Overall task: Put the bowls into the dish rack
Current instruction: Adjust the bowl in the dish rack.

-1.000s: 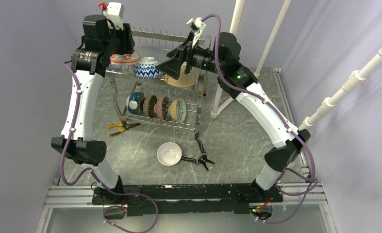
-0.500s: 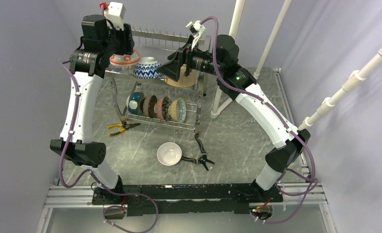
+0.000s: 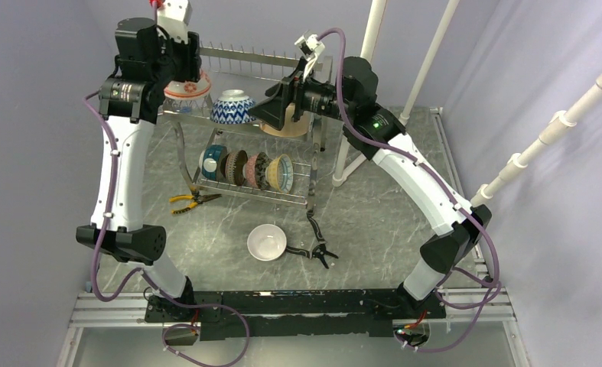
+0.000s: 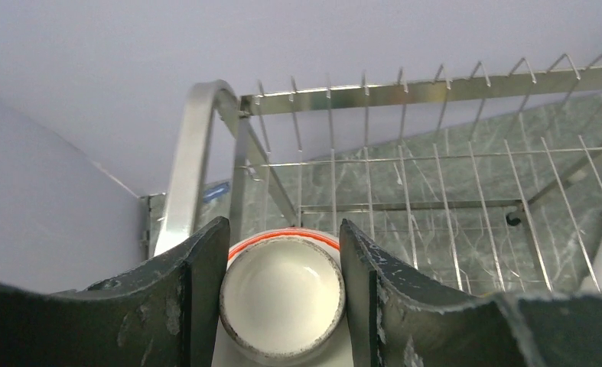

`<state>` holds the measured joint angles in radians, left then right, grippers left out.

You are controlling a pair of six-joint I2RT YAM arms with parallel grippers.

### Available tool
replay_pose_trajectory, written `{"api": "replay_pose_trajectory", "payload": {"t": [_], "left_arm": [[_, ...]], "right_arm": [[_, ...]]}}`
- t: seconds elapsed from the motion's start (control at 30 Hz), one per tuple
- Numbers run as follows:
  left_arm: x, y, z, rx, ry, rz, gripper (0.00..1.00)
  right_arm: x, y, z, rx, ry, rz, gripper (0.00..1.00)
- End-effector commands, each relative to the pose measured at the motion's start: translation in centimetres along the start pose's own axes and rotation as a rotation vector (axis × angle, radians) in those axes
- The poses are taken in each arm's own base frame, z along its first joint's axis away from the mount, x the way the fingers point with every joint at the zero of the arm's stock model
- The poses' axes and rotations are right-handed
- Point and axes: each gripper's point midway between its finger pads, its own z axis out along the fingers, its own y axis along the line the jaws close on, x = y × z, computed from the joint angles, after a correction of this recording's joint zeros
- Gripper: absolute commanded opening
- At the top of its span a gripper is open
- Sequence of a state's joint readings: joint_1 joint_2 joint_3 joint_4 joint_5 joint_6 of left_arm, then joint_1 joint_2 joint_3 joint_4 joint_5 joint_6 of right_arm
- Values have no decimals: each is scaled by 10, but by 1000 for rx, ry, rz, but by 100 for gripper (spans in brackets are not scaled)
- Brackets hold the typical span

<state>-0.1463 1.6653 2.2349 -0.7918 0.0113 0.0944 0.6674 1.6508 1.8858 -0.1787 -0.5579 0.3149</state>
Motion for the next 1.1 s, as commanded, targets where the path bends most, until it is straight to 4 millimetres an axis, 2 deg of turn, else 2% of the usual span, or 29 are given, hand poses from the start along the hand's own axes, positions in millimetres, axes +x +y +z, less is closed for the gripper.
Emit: {"api": "replay_pose_trajectory", "payload": {"t": [0.0,0.4,0.77,0.83,0.9,0.93,1.07], "left_arm": [[-43,18,-27,-65,-125,59,3],[-10,14,-29,-63,-62,30,3],[9,12,-37,-65,-38,-3,4],[10,11,-39,-70,-44,-15,19],[9,10,-40,-65,-50,-27,47],[8,10,-41,-62,-53,-31,56],[3,8,-42,-57,-59,-62,75]], "right_arm": [[-26,13,-12,-15,-74,-45,93],[-22,13,-12,-17,-69,-38,93],[-20,12,-14,-8,-67,-41,93],[-21,12,-14,-9,-68,-42,93],[-22,13,-15,-9,-70,-45,93],[-22,13,-15,-7,-71,-45,93],[-25,16,-18,-7,-78,-51,93]]}}
